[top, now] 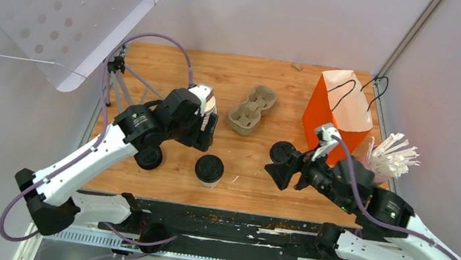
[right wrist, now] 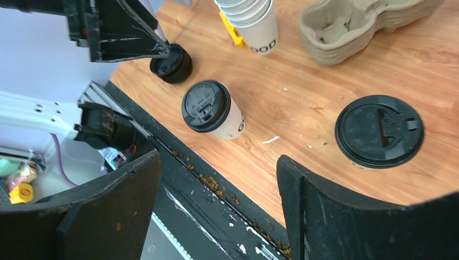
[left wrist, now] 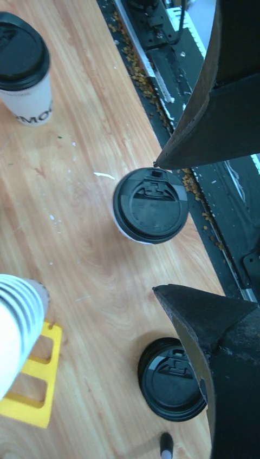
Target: Pack the takeout coffee
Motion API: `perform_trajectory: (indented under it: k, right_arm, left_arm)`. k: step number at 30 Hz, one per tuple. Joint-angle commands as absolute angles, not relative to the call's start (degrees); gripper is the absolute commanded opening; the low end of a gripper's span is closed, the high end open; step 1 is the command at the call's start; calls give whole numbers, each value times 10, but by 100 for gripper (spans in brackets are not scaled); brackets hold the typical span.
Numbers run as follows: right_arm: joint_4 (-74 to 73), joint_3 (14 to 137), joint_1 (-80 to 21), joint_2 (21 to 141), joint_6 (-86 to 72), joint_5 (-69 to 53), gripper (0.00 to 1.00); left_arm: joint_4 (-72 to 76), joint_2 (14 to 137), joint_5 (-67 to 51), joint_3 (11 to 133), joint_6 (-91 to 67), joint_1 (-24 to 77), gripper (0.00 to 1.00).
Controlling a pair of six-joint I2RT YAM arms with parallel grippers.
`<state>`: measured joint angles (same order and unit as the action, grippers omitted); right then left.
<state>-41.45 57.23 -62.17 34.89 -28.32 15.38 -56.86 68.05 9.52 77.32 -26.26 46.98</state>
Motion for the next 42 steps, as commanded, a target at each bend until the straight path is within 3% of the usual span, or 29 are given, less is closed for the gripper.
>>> perform_trajectory:
  k: [1,7,12,28,42]
  right_arm:
    - [-345,551,-621,397,-276,112,73]
    - [-280,536,-617,469,-273,91,50]
    - [-215,538,-592,553,-278,23,36]
    - [-179,592,-544,751,-255,-102,36]
    - [-216,641,-544,817,-229,-113,35]
  left_arm:
    - [-514,644,74,691,-284,465,81]
    - [-451,598,-16,589,-295,411,65]
    - [-412,574,-76,539,-288,373,64]
    - [-357,590,-154,469,-259,327,50]
    - [-360,613,-142,455,-245,326,37]
